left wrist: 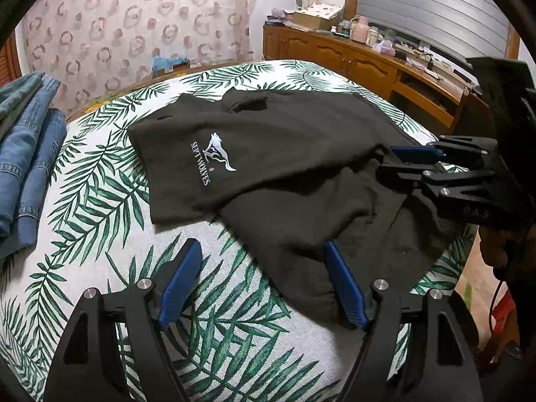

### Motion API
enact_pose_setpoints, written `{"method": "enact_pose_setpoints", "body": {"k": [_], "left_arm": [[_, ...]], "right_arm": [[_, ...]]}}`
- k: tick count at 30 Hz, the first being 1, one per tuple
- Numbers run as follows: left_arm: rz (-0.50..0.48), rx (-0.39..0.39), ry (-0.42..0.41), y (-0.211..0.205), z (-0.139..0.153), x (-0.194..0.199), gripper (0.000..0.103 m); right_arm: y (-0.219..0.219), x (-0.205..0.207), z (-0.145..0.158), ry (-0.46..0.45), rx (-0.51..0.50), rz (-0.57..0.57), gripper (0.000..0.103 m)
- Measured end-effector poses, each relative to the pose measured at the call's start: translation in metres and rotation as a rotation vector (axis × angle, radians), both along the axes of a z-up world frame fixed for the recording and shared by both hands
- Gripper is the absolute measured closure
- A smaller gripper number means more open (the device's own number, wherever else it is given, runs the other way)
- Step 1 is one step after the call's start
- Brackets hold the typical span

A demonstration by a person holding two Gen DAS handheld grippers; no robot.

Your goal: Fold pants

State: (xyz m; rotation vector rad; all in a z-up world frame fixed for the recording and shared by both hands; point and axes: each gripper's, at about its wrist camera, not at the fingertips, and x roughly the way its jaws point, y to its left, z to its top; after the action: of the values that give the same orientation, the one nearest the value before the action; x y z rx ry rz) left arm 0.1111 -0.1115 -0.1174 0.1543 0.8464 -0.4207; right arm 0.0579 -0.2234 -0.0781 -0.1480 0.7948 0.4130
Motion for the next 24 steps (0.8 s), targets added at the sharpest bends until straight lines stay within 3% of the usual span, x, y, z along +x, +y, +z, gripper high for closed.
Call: {"method": "enact_pose_setpoints", "body": {"k": [3, 7, 10, 14, 24], "left_arm": [[0.003, -0.006, 0.0, 0.001, 0.001, 0.0, 0.025], [0.002, -0.006, -0.005, 0.002, 0.001, 0.001, 0.025], [0.003, -0.008, -0.004, 0.002, 0.001, 0.002, 0.025], [0.025, -0.041, 0.02, 0.006, 0.006, 0.002, 0.025], [0.012, -0.063, -0.039, -0.002, 0.029, -0.013, 0.025]], "right_arm": [[0.002, 0.002, 0.0, 0.004, 0.0, 0.003, 0.069], [0.001, 0.001, 0.003, -0.001, 0.007, 0.011, 0.09], [0.002, -0.005, 0.009, -0.04, 0.031, -0.003, 0.095], [-0.001, -0.023, 0.027, -0.104, 0.06, -0.001, 0.097], [-0.023, -0.058, 0.047, -0.181, 0.039, -0.022, 0.098]]}}
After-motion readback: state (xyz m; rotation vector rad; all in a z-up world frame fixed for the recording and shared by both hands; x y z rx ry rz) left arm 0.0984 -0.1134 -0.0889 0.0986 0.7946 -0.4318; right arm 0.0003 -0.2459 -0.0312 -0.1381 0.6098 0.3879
